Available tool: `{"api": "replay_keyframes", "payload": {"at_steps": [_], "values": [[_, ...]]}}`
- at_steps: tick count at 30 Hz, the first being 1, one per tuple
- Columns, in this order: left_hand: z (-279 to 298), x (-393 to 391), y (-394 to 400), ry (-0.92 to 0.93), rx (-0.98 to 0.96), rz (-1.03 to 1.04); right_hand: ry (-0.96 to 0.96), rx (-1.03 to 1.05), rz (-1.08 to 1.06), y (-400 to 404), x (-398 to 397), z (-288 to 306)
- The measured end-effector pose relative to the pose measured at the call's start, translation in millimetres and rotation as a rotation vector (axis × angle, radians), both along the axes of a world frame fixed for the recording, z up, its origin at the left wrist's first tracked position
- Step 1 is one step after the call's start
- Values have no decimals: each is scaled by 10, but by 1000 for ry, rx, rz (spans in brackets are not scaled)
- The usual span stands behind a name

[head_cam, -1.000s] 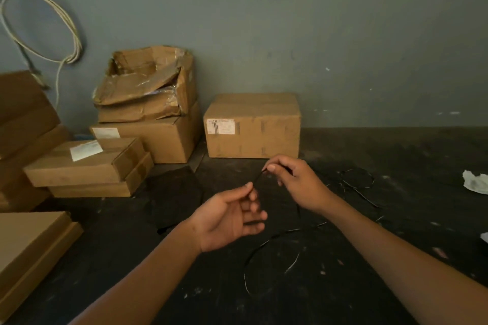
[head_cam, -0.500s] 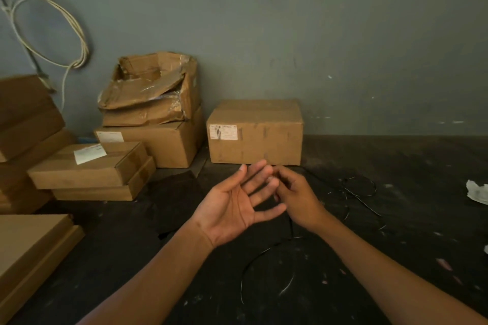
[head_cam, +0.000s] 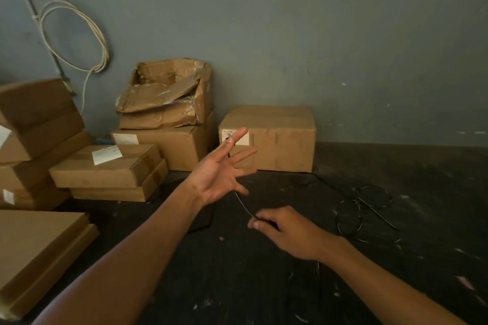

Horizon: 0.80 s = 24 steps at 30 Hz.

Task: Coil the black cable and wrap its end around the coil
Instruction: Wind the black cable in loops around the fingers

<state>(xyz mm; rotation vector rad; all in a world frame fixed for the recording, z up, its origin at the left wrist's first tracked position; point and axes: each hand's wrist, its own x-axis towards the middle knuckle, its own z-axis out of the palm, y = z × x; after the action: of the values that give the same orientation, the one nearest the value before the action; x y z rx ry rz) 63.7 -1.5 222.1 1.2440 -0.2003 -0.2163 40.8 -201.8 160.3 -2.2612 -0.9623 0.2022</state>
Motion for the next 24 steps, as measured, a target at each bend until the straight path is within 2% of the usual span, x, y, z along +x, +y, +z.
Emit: {"api": "replay_keyframes", "payload": {"at_steps": [5, 15, 21, 24], "values": [[-214, -2, 110, 39, 198, -71, -153, -58, -21, -71, 12, 395], [-434, -104, -113, 114, 306, -287, -495, -136, -134, -238, 262, 1104], [-384, -175, -181, 112, 222, -416, -436, -37, -141, -299, 393, 1168], [-307, -213, -193, 122, 252, -470, -403, 7, -144, -326, 419, 1164]]}}
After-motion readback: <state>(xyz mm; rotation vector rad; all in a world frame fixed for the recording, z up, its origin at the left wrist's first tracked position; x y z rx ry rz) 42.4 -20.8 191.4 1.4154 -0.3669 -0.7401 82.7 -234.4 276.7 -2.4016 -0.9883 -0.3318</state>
